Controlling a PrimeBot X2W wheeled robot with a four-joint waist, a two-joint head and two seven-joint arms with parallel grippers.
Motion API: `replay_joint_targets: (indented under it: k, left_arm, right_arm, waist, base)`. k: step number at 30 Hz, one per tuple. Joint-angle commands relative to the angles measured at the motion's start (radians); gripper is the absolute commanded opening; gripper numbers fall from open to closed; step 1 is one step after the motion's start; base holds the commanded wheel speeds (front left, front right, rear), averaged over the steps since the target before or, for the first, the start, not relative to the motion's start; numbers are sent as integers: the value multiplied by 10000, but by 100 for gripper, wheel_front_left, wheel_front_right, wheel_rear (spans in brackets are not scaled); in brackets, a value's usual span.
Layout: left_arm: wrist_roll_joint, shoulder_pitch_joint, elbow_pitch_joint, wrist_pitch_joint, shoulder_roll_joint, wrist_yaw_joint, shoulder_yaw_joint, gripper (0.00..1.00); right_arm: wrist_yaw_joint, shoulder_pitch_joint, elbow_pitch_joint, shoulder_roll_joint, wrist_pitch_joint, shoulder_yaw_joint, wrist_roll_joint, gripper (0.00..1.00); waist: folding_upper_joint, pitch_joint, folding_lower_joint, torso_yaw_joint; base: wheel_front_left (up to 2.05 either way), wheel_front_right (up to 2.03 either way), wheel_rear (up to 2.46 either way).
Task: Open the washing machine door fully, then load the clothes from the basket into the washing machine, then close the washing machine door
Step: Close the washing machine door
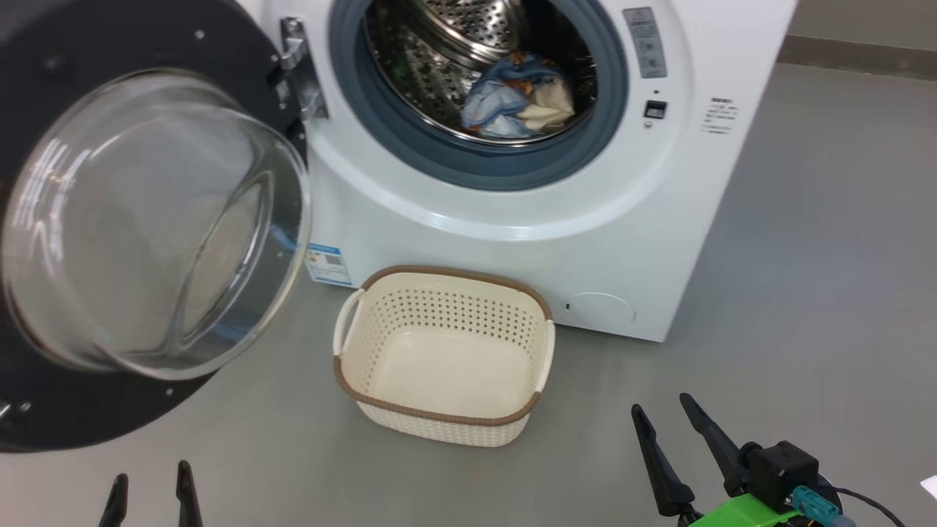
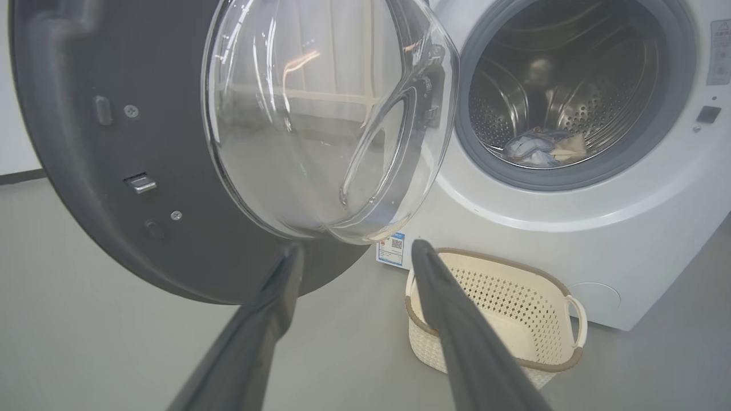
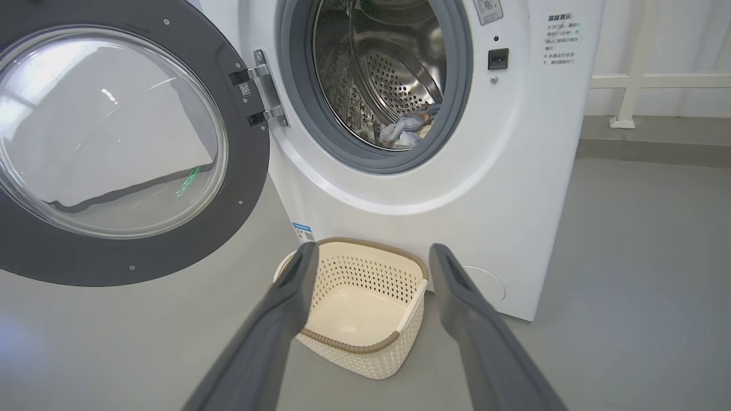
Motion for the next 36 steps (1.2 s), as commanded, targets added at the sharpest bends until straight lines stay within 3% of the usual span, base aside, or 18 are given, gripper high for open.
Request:
replay_joint_targets:
  k: [1, 21, 36]
  left_arm:
    - [-31, -208, -318, -63, 57, 64, 273, 100]
    - [-254, -243, -304, -63, 57, 212, 163, 100]
    - [-278, -209, -292, -63, 56, 297, 154, 100]
  right_arm:
    - [14, -124, -245, 19, -35, 298, -97, 100]
    - [14, -197, -235, 19, 75, 278, -226, 100]
    - [14, -184, -236, 19, 132, 338, -238, 100]
  waist:
    - [0, 84, 0, 379]
    - [0, 265, 0, 1845]
    - [0, 238, 0, 2093]
  base:
    - [0, 0, 0]
    - [0, 0, 0]
    - [0, 0, 0]
